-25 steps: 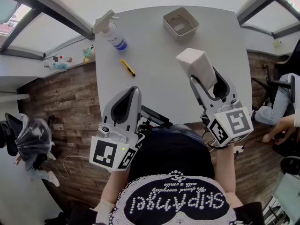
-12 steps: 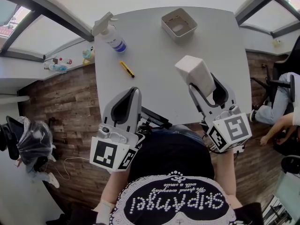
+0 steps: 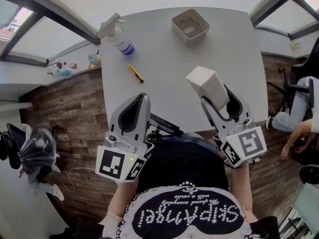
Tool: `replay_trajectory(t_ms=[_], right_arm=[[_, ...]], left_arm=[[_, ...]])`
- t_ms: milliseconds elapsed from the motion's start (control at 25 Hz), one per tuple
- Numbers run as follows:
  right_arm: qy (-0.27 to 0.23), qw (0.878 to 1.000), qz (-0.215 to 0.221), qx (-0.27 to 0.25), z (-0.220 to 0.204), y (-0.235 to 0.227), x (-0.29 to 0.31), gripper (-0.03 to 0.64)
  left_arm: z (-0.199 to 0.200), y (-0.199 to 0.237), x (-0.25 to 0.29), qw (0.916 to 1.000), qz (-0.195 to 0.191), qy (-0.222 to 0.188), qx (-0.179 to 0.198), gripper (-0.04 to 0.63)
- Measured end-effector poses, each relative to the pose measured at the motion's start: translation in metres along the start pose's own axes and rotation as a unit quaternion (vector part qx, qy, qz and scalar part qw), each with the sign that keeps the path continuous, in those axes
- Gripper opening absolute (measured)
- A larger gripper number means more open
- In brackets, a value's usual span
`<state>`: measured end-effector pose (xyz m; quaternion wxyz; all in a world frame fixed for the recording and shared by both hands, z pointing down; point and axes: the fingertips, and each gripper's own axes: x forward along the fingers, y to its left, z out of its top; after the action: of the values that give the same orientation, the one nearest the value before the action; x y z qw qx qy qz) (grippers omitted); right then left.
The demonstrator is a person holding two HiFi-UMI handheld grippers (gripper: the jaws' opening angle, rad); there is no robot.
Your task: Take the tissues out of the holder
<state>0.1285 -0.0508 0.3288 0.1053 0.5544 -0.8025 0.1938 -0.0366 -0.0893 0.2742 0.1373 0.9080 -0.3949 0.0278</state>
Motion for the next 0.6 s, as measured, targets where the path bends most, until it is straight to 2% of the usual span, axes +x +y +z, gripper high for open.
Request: replay_trajectory(t_ms=[600], right_arm=[[0.019, 1.0, 0.003, -0.001, -0.015, 0.01, -0.015, 0.281]], left_arm=[[0.002, -0.001, -0.001, 1.0, -0.003, 0.001, 0.002, 0.002]])
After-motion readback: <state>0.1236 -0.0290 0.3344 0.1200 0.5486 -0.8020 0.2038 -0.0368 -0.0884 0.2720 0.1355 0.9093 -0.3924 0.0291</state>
